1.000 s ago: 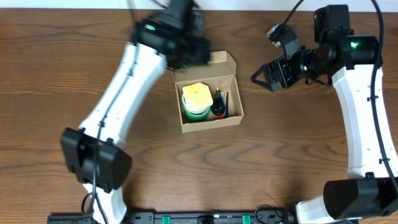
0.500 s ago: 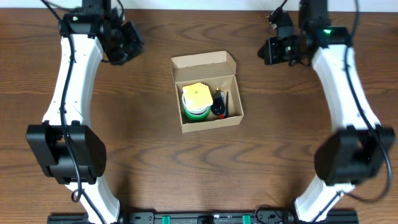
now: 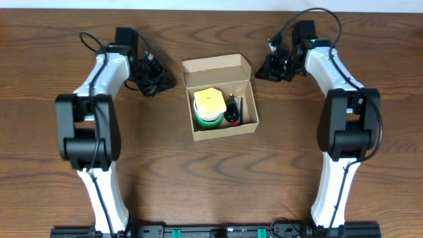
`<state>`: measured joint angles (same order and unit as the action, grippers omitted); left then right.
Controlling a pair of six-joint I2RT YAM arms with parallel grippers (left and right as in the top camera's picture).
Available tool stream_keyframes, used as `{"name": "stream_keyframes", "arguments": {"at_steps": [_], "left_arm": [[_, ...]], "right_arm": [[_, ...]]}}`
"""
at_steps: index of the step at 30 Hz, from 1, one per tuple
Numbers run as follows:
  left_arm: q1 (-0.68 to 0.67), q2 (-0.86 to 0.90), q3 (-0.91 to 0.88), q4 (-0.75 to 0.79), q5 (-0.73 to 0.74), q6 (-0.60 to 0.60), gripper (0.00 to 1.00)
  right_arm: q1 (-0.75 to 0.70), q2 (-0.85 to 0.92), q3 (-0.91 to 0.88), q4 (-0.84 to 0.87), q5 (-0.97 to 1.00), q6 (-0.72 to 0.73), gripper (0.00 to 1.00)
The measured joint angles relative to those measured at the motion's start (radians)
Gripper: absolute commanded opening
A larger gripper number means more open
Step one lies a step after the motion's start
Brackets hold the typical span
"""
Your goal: Pack container
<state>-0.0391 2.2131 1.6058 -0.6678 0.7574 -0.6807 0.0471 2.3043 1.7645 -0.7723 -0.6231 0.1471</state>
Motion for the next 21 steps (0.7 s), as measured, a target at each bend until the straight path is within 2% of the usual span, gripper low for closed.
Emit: {"name": "stream_keyframes", "arguments": {"at_steps": [10,21], "left_arm": [[-0.054,0.069,-0.006,0.154,0.136,-0.072,0.06],[-0.04,0.069,-0.002,0.177,0.148,-0.061,0.06]], "right_arm": [[0.051,0.061,0.0,0.122,-0.107,0.074,0.01],[0.072,0.061,0.0,0.234,-0.168,0.124,0.01]]}}
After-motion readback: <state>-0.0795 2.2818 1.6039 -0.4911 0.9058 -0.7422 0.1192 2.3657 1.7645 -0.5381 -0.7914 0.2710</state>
